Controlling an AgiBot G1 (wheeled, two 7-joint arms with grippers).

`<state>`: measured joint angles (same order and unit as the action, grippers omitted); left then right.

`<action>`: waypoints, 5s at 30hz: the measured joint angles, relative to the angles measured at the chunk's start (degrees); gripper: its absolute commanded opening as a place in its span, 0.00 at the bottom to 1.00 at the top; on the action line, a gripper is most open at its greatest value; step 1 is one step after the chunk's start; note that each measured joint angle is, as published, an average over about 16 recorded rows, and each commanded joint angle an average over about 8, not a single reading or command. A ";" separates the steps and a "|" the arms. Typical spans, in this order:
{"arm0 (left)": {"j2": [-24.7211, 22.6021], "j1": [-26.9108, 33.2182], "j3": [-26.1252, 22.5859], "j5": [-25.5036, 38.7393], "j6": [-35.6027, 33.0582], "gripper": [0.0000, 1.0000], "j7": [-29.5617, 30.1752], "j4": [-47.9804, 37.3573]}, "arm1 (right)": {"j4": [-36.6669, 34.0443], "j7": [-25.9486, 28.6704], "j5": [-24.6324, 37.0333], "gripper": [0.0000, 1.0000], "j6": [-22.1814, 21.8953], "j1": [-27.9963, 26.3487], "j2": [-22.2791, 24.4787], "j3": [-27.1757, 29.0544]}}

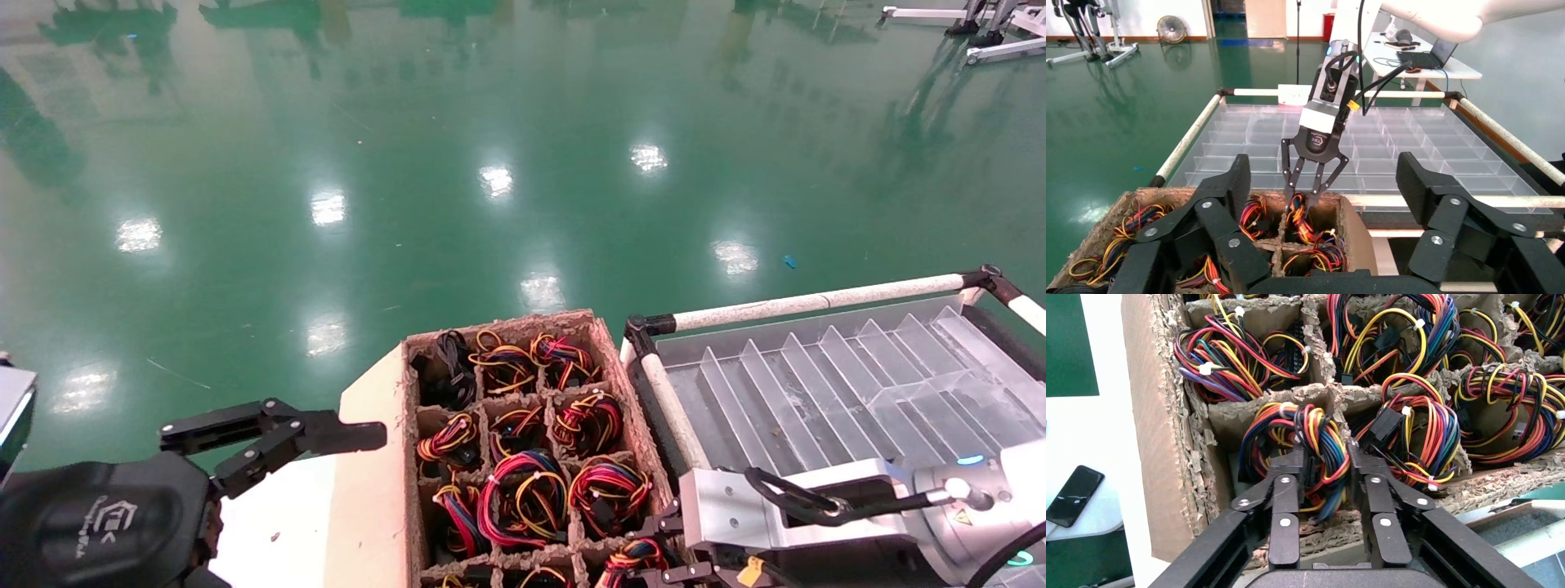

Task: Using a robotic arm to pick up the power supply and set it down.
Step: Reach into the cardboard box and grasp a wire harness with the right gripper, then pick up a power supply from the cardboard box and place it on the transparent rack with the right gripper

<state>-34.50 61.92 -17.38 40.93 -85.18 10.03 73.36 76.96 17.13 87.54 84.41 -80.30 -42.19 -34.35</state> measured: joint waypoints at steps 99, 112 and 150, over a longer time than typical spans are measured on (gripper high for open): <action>0.10 0.06 -0.26 -0.17 0.11 1.00 -0.13 0.00 | -19.07 -43.00 21.14 0.00 -18.02 -24.11 -9.47 -3.53; 0.12 0.07 -0.29 -0.20 0.12 1.00 -0.14 0.00 | -18.63 -43.89 19.77 0.00 -17.64 -21.95 -10.18 -3.91; 0.15 0.08 -0.37 -0.26 0.17 1.00 -0.19 -0.01 | -38.51 -58.68 14.16 1.00 -24.01 -20.19 -13.12 -1.52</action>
<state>-34.35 61.99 -17.75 40.67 -85.01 9.84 73.35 38.45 -41.56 101.70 60.40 -100.49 -55.30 -35.86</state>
